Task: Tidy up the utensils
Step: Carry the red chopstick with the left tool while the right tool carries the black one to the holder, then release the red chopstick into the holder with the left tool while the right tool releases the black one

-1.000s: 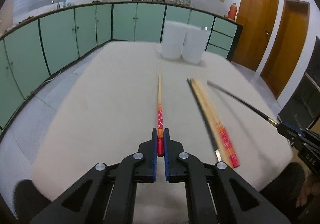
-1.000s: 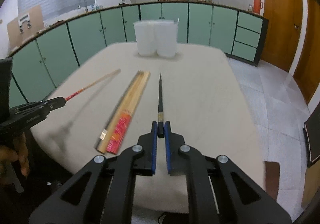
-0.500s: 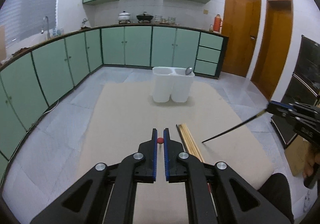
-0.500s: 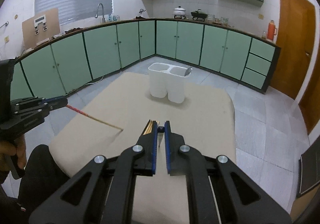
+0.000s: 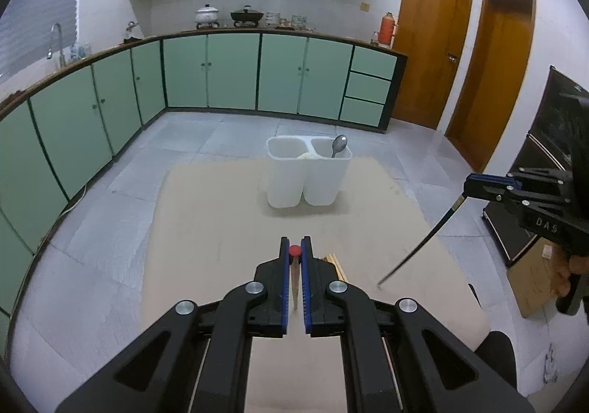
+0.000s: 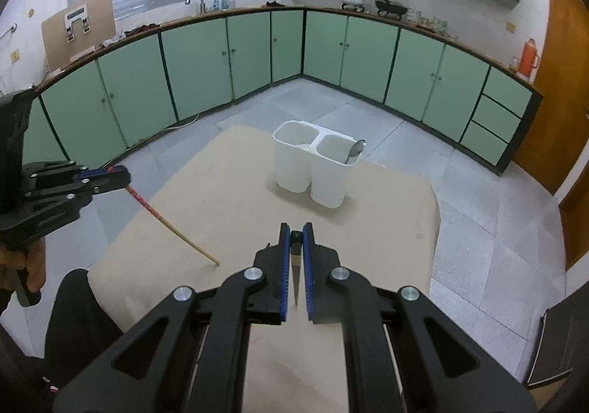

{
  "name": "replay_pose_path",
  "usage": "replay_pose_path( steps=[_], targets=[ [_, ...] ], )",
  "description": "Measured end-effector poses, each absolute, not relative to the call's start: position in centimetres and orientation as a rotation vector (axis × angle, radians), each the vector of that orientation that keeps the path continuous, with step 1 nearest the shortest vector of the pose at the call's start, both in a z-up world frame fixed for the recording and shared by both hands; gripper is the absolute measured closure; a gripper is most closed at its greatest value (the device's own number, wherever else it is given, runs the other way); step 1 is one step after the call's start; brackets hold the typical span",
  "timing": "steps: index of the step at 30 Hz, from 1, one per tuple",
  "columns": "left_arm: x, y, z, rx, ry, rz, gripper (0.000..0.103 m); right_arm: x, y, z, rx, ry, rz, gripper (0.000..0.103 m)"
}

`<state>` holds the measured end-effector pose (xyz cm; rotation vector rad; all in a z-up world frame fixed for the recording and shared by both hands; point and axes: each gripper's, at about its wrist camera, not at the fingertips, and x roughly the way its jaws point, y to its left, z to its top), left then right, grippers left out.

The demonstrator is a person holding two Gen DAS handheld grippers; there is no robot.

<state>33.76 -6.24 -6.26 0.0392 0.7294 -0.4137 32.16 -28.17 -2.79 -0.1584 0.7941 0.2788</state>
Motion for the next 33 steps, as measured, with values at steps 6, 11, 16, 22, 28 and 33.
replay_pose_path(
  steps=[6,11,16,22,28,33],
  targets=[
    [37.1,-6.8,-3.8,0.042,0.729,-0.439,0.097,35.0,-28.5,0.4,-0.145,0.809,0.288,0.097],
    [40.2,-7.8,-0.5,0.036,0.694,-0.442,0.097,37.9,-29.2,3.7,-0.113,0.782,0.273,0.097],
    [43.2,-9.3,3.7,0.045,0.606,-0.431,0.097,41.3,-29.4,7.8,-0.09,0.713,0.254,0.097],
    [47.2,-11.0,6.3,0.04,0.529,-0.4,0.097,46.0,-29.4,10.4,-0.08,0.64,0.218,0.097],
    [52.3,-12.6,4.4,0.048,0.515,-0.376,0.097,51.2,-29.7,8.2,-0.078,0.63,0.177,0.097],
    [55.9,-12.9,-0.3,0.037,0.61,-0.359,0.097,54.4,-31.0,3.7,-0.04,0.682,0.156,0.097]
  ],
)
